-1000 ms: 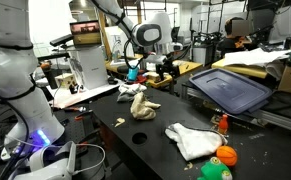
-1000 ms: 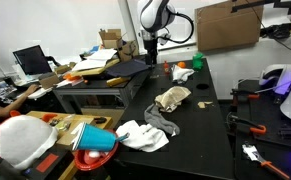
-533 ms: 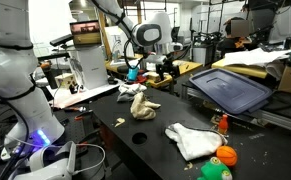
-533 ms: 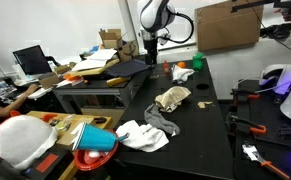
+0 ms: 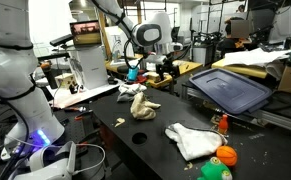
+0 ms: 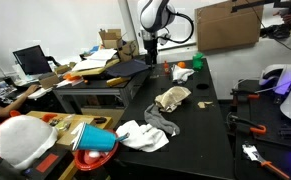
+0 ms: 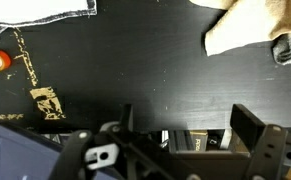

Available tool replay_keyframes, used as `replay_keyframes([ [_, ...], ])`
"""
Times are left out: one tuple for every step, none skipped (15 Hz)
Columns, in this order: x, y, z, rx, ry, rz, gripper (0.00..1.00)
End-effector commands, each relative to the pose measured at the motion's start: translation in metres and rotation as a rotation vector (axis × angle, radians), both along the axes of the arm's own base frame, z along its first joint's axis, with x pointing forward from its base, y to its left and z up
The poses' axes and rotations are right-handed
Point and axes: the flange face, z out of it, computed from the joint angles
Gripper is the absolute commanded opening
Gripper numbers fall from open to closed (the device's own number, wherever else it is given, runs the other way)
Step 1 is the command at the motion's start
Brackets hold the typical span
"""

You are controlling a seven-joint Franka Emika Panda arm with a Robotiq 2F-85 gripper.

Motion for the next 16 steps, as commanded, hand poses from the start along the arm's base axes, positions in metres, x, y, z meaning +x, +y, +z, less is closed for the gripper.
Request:
replay_keyframes([
  [0.000, 0.000, 0.001, 0.000, 0.001, 0.000, 1.00],
  [0.000, 0.000, 0.001, 0.000, 0.001, 0.000, 1.00],
  [0.000, 0.000, 0.001, 0.000, 0.001, 0.000, 1.00],
  [0.000, 0.000, 0.001, 0.000, 0.001, 0.000, 1.00],
  [0.000, 0.000, 0.001, 0.000, 0.001, 0.000, 1.00],
  [0.000, 0.000, 0.001, 0.000, 0.001, 0.000, 1.00],
  [0.000, 0.001, 0.000, -0.001, -0.001, 0.001, 1.00],
  [0.000, 0.001, 0.000, -0.002, 0.001, -0.001, 1.00],
  [-0.001, 0.002, -0.001, -0.003, 0.005, -0.005, 1.00],
  [-0.002, 0.002, -0.001, -0.002, 0.005, -0.006, 1.00],
  [-0.003, 0.003, 0.000, 0.000, 0.007, -0.009, 1.00],
  [-0.005, 0.004, 0.001, 0.005, 0.006, -0.009, 1.00],
  [-0.006, 0.005, 0.002, 0.008, 0.004, -0.011, 1.00],
  [-0.007, 0.007, 0.003, 0.019, 0.008, -0.016, 1.00],
  [-0.009, 0.008, 0.003, 0.024, 0.010, -0.021, 1.00],
  [-0.011, 0.010, 0.003, 0.039, 0.012, -0.023, 1.00],
])
